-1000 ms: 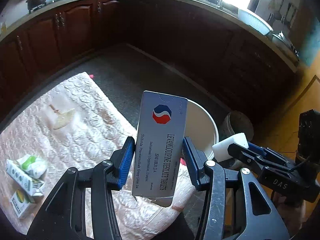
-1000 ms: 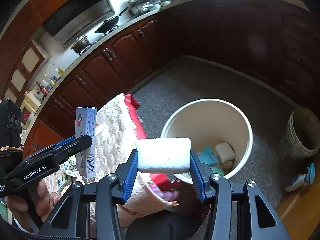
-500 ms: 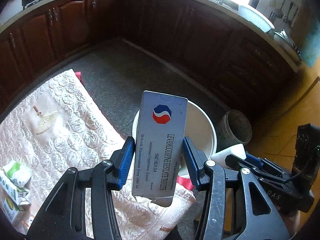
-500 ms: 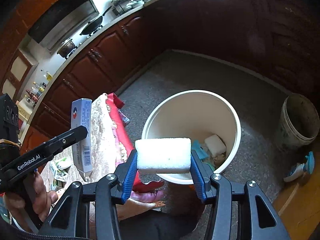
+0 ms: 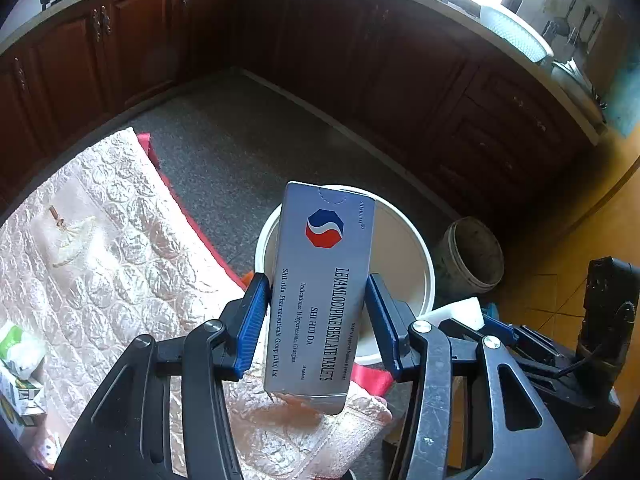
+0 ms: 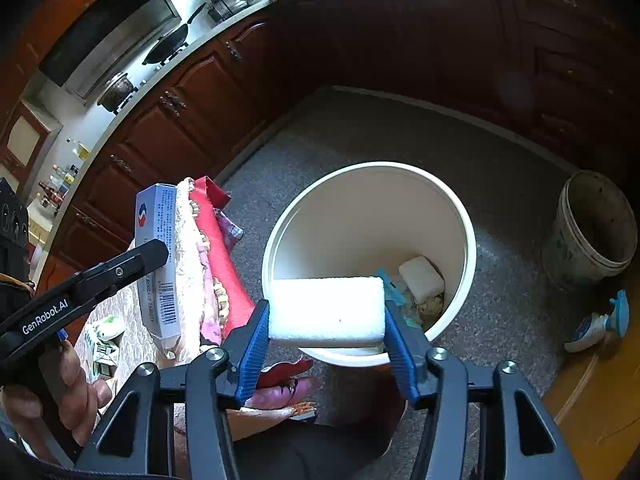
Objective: Collect trash
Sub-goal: 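Carry the medicine box and sponge over the bucket and open both tools, then move both open tools back over the remaining trash on the table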
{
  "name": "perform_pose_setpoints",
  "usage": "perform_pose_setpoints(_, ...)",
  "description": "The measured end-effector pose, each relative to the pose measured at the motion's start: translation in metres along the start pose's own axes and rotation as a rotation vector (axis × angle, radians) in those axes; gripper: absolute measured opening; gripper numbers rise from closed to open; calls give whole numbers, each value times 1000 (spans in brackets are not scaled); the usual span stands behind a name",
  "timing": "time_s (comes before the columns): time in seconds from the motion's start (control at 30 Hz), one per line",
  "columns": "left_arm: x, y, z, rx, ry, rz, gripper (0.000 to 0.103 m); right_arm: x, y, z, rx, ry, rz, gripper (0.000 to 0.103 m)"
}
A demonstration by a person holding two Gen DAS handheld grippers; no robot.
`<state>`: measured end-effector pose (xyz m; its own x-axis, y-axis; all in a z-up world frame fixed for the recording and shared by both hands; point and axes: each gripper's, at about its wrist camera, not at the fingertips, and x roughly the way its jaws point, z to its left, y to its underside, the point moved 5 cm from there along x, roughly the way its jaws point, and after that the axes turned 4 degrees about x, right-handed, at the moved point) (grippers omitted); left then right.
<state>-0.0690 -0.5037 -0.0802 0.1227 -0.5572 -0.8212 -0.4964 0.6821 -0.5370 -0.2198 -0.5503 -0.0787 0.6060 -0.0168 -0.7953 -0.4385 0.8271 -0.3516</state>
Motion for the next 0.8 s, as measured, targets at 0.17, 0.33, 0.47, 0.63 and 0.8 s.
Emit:
perform_pose_setpoints(0.17,3,3,-2,4,2,6,49,5,1,-2,2,25,14,56)
perform_pose_setpoints(0.33,6,2,-4,5,5,14,49,6,0,-7,18,30,15,59)
perform_pose_setpoints(0.47,7,2,-4,11,-2,20,50,5,-1,-6,16,32,10,60)
perform_pose_setpoints(0.63,3,2,-3,7,7,5,64,5,2,-6,22,28,16,63)
perform_pose_setpoints(0.8,-1,5,-1,10,2,1,64,4,5,-9,29,30,22,63)
